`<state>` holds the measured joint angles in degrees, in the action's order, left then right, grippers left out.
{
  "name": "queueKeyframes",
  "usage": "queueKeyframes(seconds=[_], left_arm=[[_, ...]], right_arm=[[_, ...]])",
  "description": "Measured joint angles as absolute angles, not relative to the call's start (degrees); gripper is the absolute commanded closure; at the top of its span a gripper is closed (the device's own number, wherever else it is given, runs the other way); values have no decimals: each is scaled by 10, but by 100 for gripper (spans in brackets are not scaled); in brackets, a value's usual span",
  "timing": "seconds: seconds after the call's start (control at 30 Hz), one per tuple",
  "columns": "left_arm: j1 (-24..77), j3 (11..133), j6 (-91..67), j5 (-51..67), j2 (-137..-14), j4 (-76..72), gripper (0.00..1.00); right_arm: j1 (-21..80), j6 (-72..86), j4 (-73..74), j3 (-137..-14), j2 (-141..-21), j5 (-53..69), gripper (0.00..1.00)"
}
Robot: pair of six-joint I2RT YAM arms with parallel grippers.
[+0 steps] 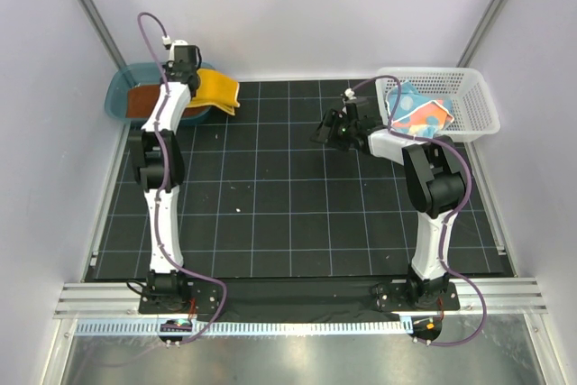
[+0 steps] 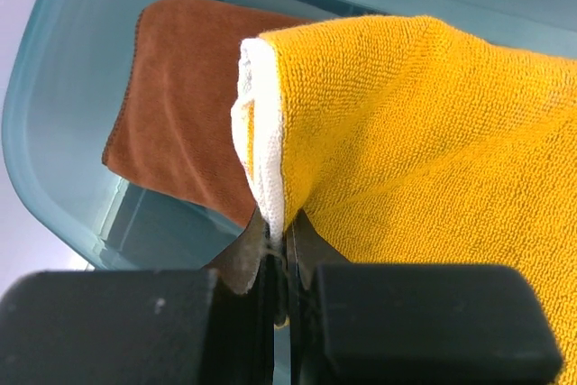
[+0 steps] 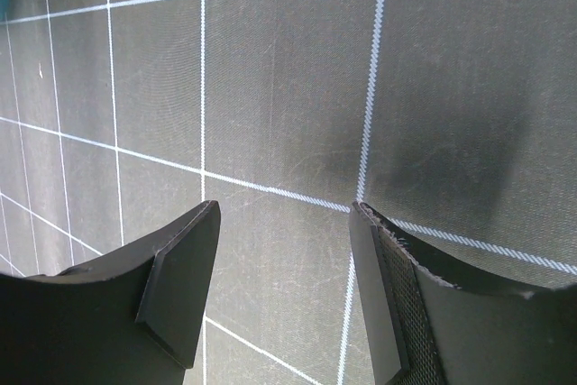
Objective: Fold and stack the towels
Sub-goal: Neatly place the folded towel into the bin
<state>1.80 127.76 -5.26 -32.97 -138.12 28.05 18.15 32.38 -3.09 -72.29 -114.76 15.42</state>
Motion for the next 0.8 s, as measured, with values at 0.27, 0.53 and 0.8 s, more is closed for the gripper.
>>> queueKeyframes(seconds=[0.27, 0.53, 0.8], left_arm=[[-8, 1277, -52, -328, -1381, 261, 100], [-44, 1277, -50, -327, -1381, 247, 100], [-77, 1280, -51, -311, -1383, 239, 86]], right_arm=[[192, 317, -31, -723, -1148, 154, 34], [197, 315, -30, -727, -1148, 154, 34], [200, 302, -26, -744, -1148, 152, 34]])
